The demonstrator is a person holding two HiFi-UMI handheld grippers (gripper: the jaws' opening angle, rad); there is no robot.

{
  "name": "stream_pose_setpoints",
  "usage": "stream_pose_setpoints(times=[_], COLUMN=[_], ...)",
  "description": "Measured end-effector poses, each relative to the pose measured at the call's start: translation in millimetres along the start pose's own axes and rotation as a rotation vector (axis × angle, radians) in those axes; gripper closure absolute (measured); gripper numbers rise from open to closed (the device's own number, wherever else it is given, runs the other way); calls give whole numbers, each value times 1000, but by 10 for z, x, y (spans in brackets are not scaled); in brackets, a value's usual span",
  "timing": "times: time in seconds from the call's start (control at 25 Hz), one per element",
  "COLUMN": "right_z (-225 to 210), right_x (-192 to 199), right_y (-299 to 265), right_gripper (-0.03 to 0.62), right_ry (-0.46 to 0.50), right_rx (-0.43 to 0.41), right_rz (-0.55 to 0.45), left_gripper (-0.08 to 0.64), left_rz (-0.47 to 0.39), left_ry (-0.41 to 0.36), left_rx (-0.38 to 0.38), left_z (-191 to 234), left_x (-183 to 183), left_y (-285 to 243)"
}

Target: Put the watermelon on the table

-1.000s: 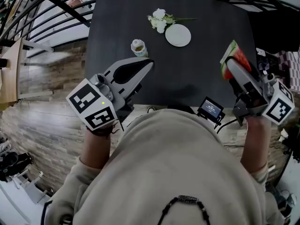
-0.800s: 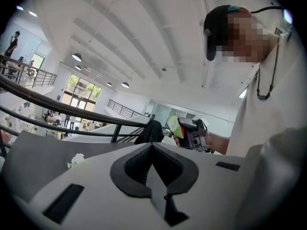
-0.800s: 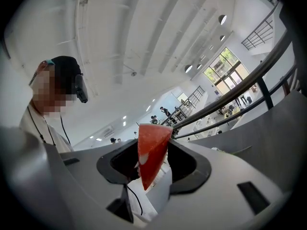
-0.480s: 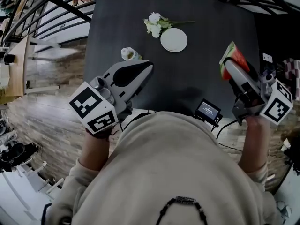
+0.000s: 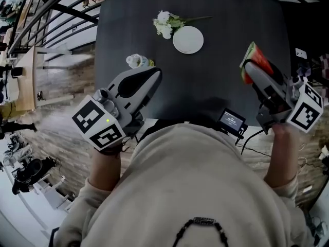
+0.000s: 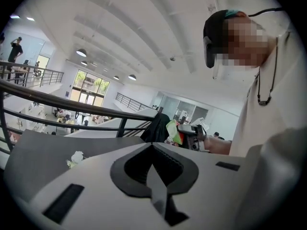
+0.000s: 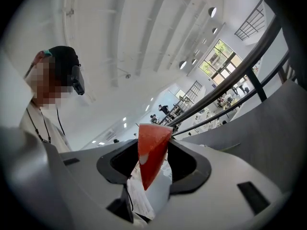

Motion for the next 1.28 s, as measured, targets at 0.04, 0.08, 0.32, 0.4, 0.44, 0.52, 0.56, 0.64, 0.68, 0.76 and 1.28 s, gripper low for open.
stream_pose_setpoints(times=[0.04,0.08,0.32,0.4,0.44,0.52,0.56,0.64,0.68,0.76,1.28], right_z=[-13,-31,-9,62,95,162,190,213,216,212,303], right_x=[5,9,-26,-32,-39,-78,-96,-79,-58,-41,18], right_y=[19,34,106,112,108,91,83,76,68,36,-284], right_gripper=[394,394,394,394,394,394,394,394,394,394,394], right_ry=[0,2,29,36,39,61,75,80,77,75,100], right_rx=[10,21,98,118,126,136,139,146,150,157,162], right_rz=[-6,-13,-65,-73,-77,-82,-84,-89,-90,-90,-19], left_gripper=[558,558,558,558,558,558,558,558,558,558,558], left_rz=[-2,-5,-39,-53,-58,-68,-72,-75,-72,-68,-43], left_ry=[-1,-3,-16,-8,-3,4,2,-3,-4,-2,48], left_rx=[10,21,126,151,162,183,195,218,226,238,223], left_z=[12,27,132,157,172,197,194,164,149,150,187], left_x=[0,2,-30,-76,-97,-135,-148,-152,-143,-112,91], left_y=[-29,-63,-303,-318,-324,-348,-361,-365,-354,-335,-1])
Point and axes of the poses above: the fingertips, and each gripper's own axes: y backward along the fingers, z to its left, x out of its underside, the point moved 5 cm from there along y, backward along the fingers, and after that the axes turned 12 degrees about -y, right-handed, at the moved point
